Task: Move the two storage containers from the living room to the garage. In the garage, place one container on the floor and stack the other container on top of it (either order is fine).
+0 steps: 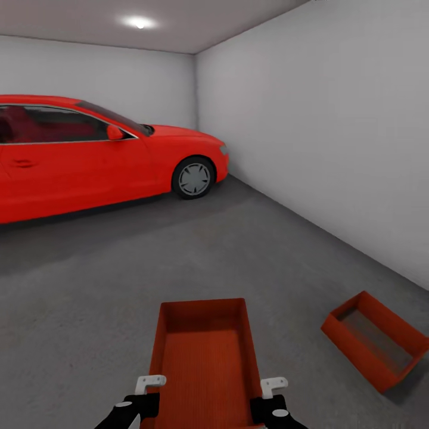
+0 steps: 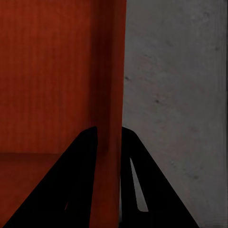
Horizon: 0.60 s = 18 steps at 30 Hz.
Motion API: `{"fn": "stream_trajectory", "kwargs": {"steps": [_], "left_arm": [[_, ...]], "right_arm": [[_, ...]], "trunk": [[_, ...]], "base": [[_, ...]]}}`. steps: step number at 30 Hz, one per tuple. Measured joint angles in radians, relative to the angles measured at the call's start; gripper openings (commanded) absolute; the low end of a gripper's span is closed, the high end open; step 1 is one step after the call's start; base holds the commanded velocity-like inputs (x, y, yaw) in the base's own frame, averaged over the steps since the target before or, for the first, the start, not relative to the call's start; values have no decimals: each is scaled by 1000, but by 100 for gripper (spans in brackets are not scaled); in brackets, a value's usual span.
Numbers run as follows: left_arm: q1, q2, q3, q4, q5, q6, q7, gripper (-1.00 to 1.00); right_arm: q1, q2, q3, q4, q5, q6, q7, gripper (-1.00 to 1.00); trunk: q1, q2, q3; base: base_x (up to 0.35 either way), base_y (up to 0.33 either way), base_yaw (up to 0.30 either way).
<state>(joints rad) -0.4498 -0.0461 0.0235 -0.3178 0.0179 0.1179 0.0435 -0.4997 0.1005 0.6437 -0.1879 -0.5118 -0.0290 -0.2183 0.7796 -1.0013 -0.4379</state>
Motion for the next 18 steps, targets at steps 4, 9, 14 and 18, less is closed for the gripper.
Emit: {"fn": "stream_trajectory", "kwargs": {"steps": [4, 9, 14, 18], "left_arm": [[0, 0, 0, 0, 0, 0, 0, -100], [0, 0, -1, 0, 0, 1, 0, -100], [0, 1, -1, 0, 1, 2, 0, -100], [0, 0, -2, 0, 1, 1, 0, -100]], "right_arm": [[0, 0, 0, 1, 0, 0, 0, -100], [0, 0, 0, 1, 0, 0, 0, -100], [0, 1, 0, 2, 0, 0, 0, -100], [0, 0, 0, 1, 0, 0, 0, -100]], "trunk": [[0, 0, 0], [0, 0, 0], [0, 0, 0], [0, 0, 0]], "base": [[0, 0, -229], [0, 0, -229], [0, 0, -229], [0, 0, -229]]}}
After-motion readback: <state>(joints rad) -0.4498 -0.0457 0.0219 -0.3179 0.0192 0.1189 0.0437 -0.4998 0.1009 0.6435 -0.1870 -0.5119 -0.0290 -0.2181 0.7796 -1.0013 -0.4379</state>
